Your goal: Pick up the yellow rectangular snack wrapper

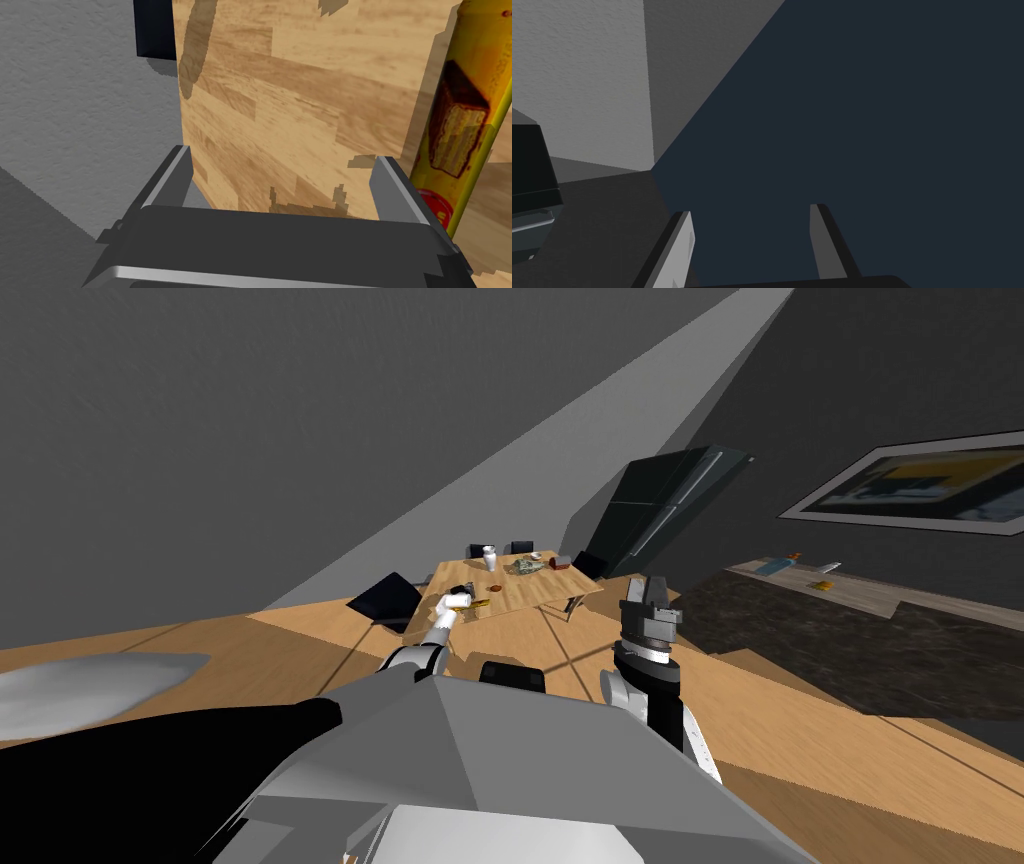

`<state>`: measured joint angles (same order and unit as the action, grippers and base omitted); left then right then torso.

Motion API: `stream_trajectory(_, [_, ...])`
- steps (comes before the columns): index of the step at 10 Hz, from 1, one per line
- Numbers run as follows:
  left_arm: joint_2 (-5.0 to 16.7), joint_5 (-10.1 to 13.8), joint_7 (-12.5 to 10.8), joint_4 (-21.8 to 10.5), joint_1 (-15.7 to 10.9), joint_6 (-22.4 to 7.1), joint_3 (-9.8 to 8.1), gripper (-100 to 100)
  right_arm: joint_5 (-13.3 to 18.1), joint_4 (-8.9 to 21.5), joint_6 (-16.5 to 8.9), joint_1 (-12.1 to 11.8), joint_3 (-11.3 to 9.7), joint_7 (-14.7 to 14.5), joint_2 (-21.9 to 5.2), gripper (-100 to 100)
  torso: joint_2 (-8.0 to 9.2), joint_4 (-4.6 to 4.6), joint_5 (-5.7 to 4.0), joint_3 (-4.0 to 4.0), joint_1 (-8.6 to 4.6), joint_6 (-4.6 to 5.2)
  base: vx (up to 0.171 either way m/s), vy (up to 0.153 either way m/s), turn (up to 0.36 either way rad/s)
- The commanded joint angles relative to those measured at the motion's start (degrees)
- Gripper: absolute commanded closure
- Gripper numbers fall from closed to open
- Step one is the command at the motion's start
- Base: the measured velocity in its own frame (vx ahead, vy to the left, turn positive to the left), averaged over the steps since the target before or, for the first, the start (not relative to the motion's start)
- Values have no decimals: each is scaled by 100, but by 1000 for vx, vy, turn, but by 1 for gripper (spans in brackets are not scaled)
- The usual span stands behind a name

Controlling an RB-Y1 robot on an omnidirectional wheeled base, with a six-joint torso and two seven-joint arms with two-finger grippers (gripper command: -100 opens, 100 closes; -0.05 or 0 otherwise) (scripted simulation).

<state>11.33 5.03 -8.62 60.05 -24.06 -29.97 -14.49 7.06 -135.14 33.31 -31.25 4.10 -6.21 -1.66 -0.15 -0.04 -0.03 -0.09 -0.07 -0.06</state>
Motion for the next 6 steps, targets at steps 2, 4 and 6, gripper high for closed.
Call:
stream_trajectory(2, [25,-8,-33,-250,-90,-270,-15,-100,0,0,0,0,0,0,0,0,3,-1,1,1,2,-1,34,-9,-5])
stream_trajectory(4, [78,-36,-91,-590,-274,-558,-46,-100,0,0,0,0,0,0,0,0,6,2,2,4,9,-1,41,-1,-25])
stream_trajectory(6, [132,-66,-146,-797,-449,-837,-74,-100,0,0,0,0,0,0,0,0,11,1,2,6,7,-2,31,-5,-8])
